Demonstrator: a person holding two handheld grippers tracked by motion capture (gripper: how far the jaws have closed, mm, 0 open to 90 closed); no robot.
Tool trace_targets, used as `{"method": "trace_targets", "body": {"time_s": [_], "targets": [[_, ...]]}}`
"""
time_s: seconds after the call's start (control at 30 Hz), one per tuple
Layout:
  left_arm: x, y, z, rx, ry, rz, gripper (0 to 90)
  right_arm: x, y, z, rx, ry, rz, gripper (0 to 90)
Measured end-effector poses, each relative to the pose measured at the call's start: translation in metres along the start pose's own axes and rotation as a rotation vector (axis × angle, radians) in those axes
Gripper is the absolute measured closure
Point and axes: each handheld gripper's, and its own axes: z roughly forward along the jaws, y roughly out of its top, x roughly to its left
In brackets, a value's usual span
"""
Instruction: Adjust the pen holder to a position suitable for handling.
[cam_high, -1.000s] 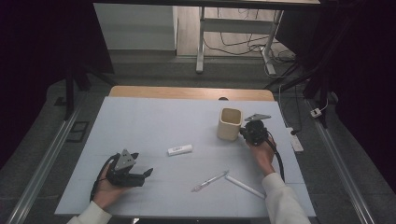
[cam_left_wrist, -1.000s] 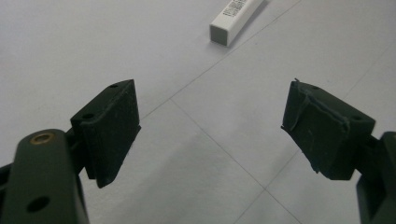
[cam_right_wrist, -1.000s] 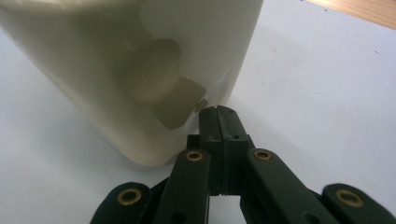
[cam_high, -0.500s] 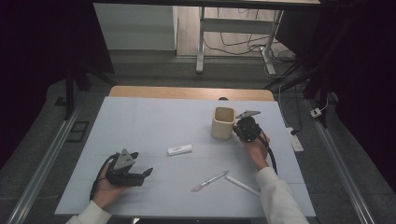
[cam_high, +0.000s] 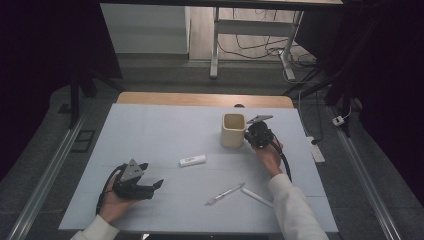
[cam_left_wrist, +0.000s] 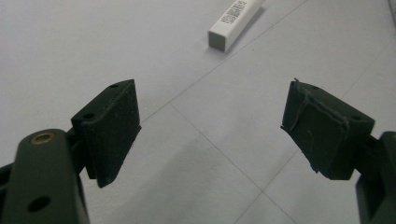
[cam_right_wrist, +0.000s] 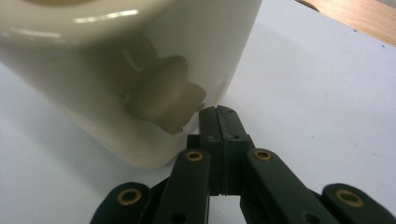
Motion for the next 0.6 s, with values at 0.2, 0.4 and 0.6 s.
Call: {"method": "trace_targets", "body": {"time_s": [0.2, 0.4, 0.6], "targets": [[0.000, 0.000, 0.000, 0.001, -0.003, 0.000, 18.7, 0.005, 0.006, 0.005, 0.002, 0.018, -0.010, 89.3], [0.000, 0.000, 0.000, 0.001, -0.004, 0.002, 18.6, 0.013, 0.012, 0.009, 0.008, 0.013, -0.022, 89.3], [-0.001, 0.000, 0.000, 0.000, -0.005, 0.003, 18.6, 0.018, 0.016, 0.014, -0.002, 0.029, -0.017, 89.3]]}}
